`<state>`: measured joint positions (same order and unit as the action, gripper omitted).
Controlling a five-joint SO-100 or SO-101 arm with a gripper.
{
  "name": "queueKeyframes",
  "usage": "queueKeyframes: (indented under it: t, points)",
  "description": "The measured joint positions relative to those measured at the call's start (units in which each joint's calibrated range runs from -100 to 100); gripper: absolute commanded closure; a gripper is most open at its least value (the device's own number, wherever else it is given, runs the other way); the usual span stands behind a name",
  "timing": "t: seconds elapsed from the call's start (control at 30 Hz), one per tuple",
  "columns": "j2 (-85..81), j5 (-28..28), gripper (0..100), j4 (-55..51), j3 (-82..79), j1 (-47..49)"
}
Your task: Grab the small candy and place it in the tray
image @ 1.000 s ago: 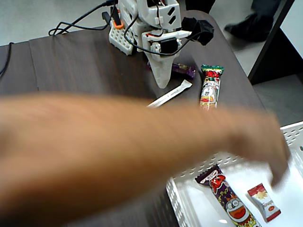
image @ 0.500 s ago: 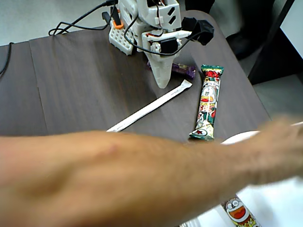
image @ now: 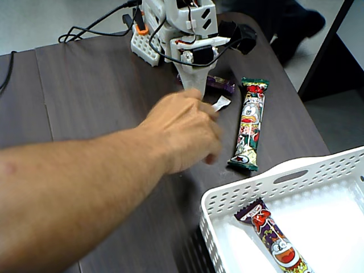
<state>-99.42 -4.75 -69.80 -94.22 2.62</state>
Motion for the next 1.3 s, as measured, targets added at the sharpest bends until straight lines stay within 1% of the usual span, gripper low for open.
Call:
queueKeyframes:
  t: [1.0,1.3]
  points:
    - [0.0,0.0,99,0.0,0.0,0.3]
    - [0.5,0.2,99,2.7,2.6,0.3]
